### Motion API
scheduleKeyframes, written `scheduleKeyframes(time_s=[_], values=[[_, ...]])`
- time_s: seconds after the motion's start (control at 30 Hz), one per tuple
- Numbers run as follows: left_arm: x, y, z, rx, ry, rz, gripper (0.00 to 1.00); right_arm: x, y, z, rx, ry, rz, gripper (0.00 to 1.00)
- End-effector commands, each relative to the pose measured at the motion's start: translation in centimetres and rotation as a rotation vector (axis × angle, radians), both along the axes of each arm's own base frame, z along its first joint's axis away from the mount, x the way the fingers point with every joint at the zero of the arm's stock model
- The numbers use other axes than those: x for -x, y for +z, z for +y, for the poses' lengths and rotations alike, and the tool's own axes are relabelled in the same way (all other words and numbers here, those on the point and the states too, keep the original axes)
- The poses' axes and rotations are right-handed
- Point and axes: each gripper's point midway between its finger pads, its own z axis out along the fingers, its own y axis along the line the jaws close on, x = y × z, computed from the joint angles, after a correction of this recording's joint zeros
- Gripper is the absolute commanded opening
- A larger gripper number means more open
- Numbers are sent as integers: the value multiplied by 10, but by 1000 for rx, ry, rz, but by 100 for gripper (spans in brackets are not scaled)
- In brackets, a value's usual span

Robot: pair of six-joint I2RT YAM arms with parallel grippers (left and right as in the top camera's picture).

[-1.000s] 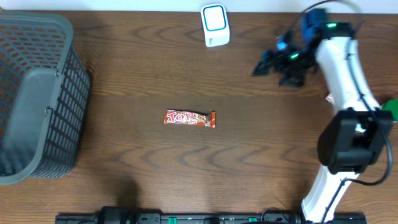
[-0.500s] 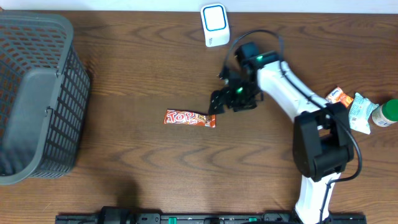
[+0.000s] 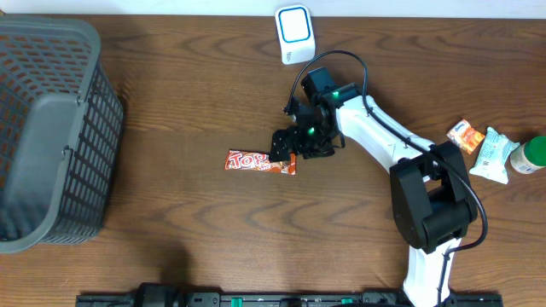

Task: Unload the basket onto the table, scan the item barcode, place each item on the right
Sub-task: 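Move the right gripper to the candy bar and grasp it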

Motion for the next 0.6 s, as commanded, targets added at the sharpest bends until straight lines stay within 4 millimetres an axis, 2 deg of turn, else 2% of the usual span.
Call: scheduleKeyframes(time_s=[0.0,0.17,0.4,0.57], values=[[3,0,1,9,8,-10,98,8,-2,7,-14,-29,44,99],[3,0,1,9,8,-10,98,16,-12,6,-25,-27,72,99],[3,0,1,9,8,-11,98,22,-27,19,-140,-10,55,99],[3,0,1,9,8,-10,98,19,-38,20,-165,-26,25,99]])
